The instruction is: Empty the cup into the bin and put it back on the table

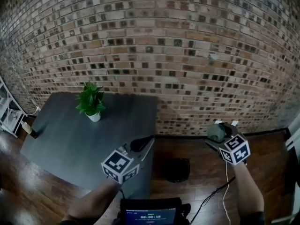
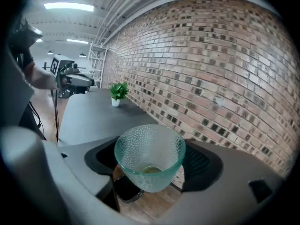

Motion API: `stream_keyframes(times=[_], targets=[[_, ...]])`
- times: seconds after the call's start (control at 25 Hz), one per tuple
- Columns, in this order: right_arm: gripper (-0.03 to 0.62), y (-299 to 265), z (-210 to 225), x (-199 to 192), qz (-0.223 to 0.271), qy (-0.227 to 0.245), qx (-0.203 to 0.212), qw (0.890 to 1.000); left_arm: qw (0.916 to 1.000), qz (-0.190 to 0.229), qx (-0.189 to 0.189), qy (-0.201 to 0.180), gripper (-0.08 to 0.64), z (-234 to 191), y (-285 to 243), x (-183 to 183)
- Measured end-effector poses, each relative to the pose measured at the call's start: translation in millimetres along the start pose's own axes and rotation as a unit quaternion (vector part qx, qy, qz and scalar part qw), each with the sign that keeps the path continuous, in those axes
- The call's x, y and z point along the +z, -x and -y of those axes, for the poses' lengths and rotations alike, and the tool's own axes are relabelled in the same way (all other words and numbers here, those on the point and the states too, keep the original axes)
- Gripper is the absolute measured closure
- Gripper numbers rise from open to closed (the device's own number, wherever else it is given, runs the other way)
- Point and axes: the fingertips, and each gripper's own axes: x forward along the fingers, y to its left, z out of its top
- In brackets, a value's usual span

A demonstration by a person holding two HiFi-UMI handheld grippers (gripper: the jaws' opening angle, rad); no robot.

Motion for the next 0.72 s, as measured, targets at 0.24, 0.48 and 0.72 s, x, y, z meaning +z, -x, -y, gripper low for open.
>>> stream_keyframes(times=[0.24,0.48,0.72], targets=[[0.196,0,11,-3,-0.045,0.037,-0.016,0.998,0.9996,-0.013,-0.011,-0.023,0.559,-9,8,-2],[0.196,1,19,-11,-0.081,0.049,-0.027,0.995,1.0000,-0.002,-0.006,-0.005,0.559,-15,15,-1],[0.196,2,25,-16,-0.114,0.099,-0.053,0.987,1.0000,0.000,-0.004,-0.008,0.559,-21,19,-2]])
